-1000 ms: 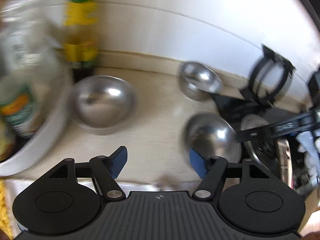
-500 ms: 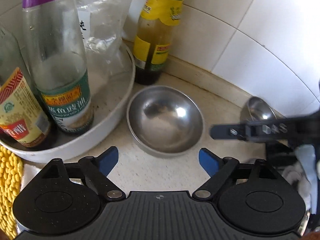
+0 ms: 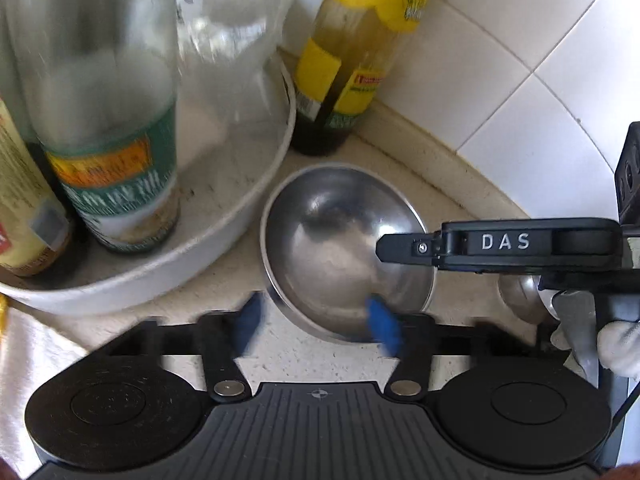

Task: Organize plates and bowls
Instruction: 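Lift and carry the steel bowl over the bowl beside the bottle rack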

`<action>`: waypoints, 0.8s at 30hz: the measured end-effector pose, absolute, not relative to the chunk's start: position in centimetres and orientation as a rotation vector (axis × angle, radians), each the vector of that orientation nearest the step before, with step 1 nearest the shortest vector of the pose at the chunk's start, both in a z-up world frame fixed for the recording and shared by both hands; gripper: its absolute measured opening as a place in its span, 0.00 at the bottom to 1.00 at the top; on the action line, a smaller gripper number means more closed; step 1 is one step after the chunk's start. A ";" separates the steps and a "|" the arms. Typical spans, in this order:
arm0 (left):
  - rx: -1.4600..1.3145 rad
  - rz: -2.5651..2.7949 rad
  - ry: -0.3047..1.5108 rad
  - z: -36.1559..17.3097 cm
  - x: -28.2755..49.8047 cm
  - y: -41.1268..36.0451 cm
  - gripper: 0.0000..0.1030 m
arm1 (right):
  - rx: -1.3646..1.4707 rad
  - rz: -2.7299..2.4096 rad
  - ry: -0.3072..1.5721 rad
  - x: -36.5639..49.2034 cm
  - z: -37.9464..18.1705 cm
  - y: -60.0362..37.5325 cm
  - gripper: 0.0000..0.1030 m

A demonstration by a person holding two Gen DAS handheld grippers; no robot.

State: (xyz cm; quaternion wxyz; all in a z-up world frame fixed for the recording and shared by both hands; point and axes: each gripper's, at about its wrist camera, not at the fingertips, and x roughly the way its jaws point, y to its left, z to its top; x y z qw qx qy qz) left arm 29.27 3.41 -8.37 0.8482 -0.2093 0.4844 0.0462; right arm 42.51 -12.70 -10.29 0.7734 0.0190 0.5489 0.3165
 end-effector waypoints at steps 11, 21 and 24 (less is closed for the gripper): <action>-0.320 0.071 1.005 -8.1 28.7 2.4 0.39 | 0.073 0.737 1.250 40.3 -10.4 -14.3 0.51; -0.290 0.066 0.974 -7.2 28.1 2.1 0.73 | 0.079 0.588 1.224 40.1 -9.2 -17.2 0.53; -0.287 0.051 0.963 -7.1 28.2 1.8 0.73 | 0.086 0.598 1.235 40.3 -9.6 -17.0 0.55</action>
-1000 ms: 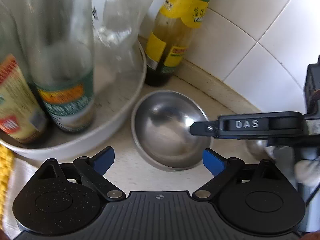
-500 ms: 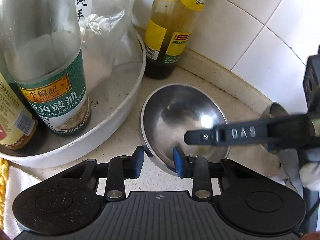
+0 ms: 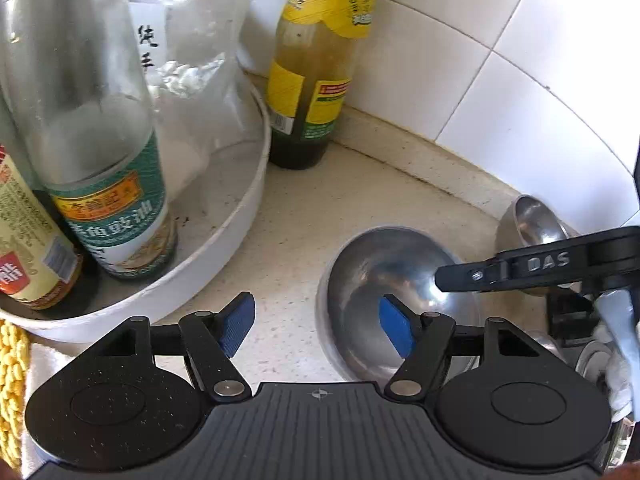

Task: Organize plates and bowls
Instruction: 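Lift and carry the steel bowl over the bowl beside the bottle rack, then lower the bowl into the other bowl and open the right tool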

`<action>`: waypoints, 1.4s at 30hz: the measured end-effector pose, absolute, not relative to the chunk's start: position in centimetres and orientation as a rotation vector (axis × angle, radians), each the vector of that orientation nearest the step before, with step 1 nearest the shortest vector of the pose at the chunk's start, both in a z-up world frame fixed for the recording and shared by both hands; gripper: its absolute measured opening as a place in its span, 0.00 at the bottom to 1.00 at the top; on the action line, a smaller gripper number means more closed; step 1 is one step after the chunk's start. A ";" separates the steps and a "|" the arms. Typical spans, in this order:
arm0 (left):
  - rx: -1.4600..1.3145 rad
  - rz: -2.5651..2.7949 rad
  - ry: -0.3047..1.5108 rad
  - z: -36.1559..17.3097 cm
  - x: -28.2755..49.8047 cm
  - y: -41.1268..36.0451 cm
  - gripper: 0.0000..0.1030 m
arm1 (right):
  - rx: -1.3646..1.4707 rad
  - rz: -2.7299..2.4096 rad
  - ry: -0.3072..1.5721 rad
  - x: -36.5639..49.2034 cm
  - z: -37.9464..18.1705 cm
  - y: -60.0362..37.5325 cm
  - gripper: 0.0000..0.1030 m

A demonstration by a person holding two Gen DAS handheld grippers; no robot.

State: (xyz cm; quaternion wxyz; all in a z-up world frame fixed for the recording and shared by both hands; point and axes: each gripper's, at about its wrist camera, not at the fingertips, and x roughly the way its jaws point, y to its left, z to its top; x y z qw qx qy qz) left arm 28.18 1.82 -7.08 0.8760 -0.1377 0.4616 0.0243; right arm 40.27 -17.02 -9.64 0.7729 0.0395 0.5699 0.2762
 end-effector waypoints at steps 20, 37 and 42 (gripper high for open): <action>-0.165 -0.053 0.868 -4.0 27.1 -1.1 0.32 | 0.163 0.639 1.101 36.2 -4.9 -18.8 0.51; -0.030 -0.324 0.804 -0.7 23.0 -8.6 0.36 | 0.246 0.405 1.044 27.5 -1.6 -27.1 0.51; -0.013 -0.374 0.828 -1.5 23.0 -9.5 0.36 | 0.264 0.361 1.068 26.8 -2.4 -27.9 0.51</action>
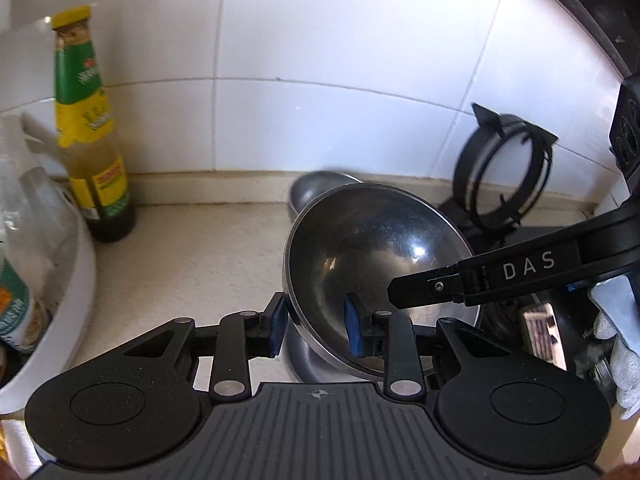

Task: Organize plates and bowls
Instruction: 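Lower the bowl into the other bowl and open the right tool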

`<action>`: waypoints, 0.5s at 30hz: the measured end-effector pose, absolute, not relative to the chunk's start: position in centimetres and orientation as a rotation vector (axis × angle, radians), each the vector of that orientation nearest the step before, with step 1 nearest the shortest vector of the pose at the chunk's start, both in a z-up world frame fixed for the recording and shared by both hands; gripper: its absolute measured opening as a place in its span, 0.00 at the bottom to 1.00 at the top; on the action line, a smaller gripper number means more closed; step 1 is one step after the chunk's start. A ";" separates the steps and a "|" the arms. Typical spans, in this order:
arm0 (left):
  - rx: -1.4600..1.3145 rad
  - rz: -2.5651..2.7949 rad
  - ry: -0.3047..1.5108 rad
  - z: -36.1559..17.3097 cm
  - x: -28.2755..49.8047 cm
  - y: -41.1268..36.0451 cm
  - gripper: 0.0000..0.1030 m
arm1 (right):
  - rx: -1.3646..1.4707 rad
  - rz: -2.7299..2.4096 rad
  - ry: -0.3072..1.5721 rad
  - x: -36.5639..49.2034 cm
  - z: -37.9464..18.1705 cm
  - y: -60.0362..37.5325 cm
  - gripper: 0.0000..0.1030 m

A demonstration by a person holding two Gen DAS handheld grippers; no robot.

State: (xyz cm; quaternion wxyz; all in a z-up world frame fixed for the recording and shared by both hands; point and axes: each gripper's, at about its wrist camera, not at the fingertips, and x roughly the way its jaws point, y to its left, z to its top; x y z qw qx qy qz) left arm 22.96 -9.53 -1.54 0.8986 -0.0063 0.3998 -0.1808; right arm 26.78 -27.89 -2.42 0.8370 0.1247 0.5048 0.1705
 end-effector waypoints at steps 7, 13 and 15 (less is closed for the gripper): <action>0.007 -0.395 0.866 -2.7 23.2 -10.2 0.36 | 0.272 0.345 1.120 26.5 -4.3 -28.4 0.51; 0.020 -0.403 0.893 -3.7 23.4 -10.4 0.36 | 0.233 0.333 1.156 27.0 -5.6 -28.1 0.53; 0.022 -0.397 0.909 -4.2 23.7 -10.3 0.36 | 0.198 0.312 1.148 27.1 -5.6 -28.3 0.53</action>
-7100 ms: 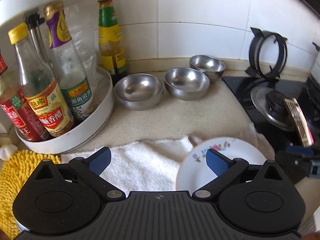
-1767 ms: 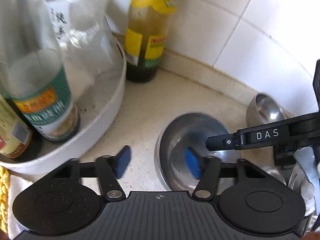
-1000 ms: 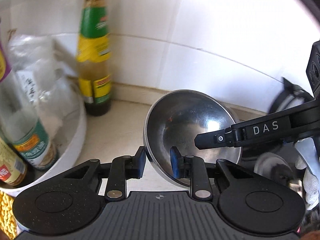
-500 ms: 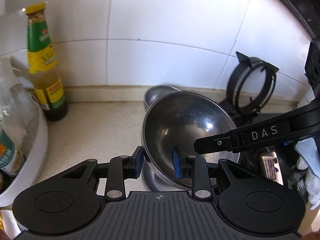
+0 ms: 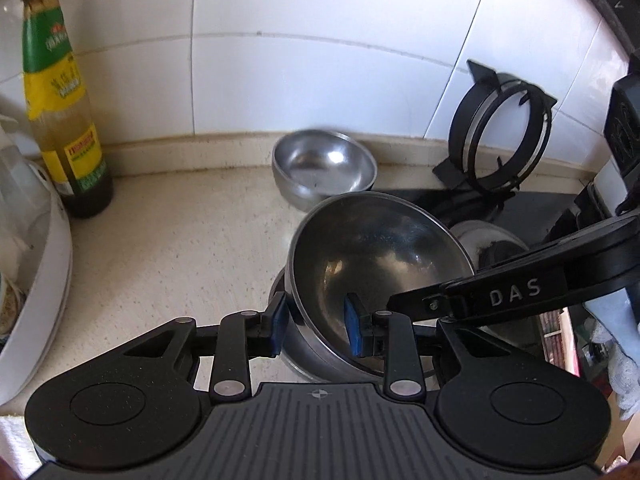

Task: Organize plates and bowls
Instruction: 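Lower the bowl into the other bowl and open the right tool, then move the right tool to the remaining steel bowl by the wall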

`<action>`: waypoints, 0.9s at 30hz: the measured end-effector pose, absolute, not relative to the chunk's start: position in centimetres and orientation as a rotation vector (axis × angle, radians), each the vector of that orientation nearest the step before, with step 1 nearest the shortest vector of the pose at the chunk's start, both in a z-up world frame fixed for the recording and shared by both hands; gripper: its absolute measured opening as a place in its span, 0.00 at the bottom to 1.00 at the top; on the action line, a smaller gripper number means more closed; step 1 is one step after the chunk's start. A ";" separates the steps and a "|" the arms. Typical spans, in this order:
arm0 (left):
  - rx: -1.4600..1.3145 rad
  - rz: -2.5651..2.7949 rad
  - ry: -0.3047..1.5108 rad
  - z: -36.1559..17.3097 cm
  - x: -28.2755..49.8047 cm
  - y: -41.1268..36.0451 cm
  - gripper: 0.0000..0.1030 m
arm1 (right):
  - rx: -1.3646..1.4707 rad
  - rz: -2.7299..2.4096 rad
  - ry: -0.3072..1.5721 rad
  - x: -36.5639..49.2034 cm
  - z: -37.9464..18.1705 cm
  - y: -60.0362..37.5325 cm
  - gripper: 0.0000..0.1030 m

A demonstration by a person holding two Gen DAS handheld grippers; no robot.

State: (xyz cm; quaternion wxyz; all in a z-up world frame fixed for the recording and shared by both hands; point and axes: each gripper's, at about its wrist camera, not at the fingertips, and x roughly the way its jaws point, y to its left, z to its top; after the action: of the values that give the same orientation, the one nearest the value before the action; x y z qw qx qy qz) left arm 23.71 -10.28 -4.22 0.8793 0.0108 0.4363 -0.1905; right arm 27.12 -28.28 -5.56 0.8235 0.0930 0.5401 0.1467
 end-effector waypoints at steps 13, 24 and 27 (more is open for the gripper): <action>0.041 -0.355 0.881 -3.8 24.1 -9.6 0.37 | 0.234 0.302 1.125 27.6 -4.9 -30.1 0.55; 0.103 -0.325 0.845 -2.9 23.8 -9.8 0.58 | 0.238 0.304 1.101 27.8 -4.2 -30.0 0.56; 0.143 -0.313 0.828 -2.6 24.1 -10.2 0.61 | 0.240 0.298 1.102 28.3 -4.2 -30.2 0.56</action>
State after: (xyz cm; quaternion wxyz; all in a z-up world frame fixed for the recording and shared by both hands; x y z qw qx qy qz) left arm 24.08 -10.17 -2.61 0.9012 0.0690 0.4002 -0.1513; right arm 28.33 -30.15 -4.18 0.8347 0.1131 0.5202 0.1406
